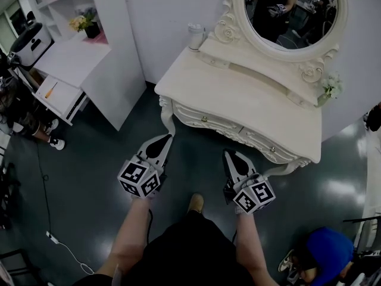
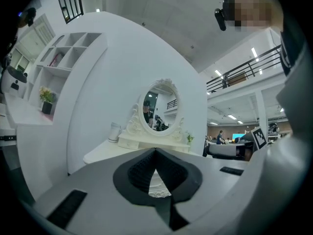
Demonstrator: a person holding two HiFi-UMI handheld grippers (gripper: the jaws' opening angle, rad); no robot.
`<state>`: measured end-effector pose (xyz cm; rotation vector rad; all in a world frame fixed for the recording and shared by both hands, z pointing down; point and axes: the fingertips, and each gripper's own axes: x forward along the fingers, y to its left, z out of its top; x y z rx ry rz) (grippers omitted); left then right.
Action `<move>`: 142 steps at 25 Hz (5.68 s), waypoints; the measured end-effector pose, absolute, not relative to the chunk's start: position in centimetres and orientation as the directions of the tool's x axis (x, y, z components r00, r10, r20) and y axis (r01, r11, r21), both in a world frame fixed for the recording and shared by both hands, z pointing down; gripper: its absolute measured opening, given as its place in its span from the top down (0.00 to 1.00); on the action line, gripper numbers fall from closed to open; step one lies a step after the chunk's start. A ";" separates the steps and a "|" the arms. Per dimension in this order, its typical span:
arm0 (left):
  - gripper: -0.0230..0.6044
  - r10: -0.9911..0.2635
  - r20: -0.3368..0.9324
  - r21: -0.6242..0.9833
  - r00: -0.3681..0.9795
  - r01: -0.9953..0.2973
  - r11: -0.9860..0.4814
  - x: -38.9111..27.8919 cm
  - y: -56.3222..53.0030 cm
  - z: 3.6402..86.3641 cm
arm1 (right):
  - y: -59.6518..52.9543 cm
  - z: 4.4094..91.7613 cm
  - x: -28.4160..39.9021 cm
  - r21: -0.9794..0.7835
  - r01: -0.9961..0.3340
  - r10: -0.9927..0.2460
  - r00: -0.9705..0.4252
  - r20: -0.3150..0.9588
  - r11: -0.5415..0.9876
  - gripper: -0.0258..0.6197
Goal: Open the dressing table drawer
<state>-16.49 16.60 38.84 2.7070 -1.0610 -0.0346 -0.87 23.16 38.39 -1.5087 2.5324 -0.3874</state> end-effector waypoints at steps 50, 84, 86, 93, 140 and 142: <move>0.96 -0.630 0.134 0.276 0.765 -0.639 -0.718 -4.0 -6.9 42.8 | -0.9 41.5 9.6 -0.340 -0.815 -0.858 -0.512 0.044 0.469 0.95; 0.95 -0.479 0.188 0.305 0.857 -0.514 -0.801 5.2 -23.2 47.5 | -19.1 45.6 8.7 -0.366 -0.790 -0.813 -0.567 0.132 0.492 0.95; 0.94 -0.480 0.203 0.317 0.853 -0.521 -0.792 5.7 -23.5 48.1 | -19.8 46.1 8.7 -0.376 -0.777 -0.798 -0.586 0.138 0.505 0.95; 0.84 -0.509 0.242 0.321 0.826 -0.564 -0.761 7.0 -25.9 49.9 | -22.2 47.8 9.1 -0.392 -0.747 -0.761 -0.629 0.156 0.537 0.95; 0.78 -0.563 0.548 0.232 0.619 -0.759 -0.608 9.0 -31.5 56.4 | -22.9 51.5 12.9 -0.454 -0.746 -0.765 -0.615 0.190 0.487 0.95; 0.78 -0.556 0.555 0.235 0.619 -0.758 -0.609 8.8 -31.2 56.4 | -22.7 51.4 12.7 -0.454 -0.745 -0.765 -0.616 0.189 0.488 0.95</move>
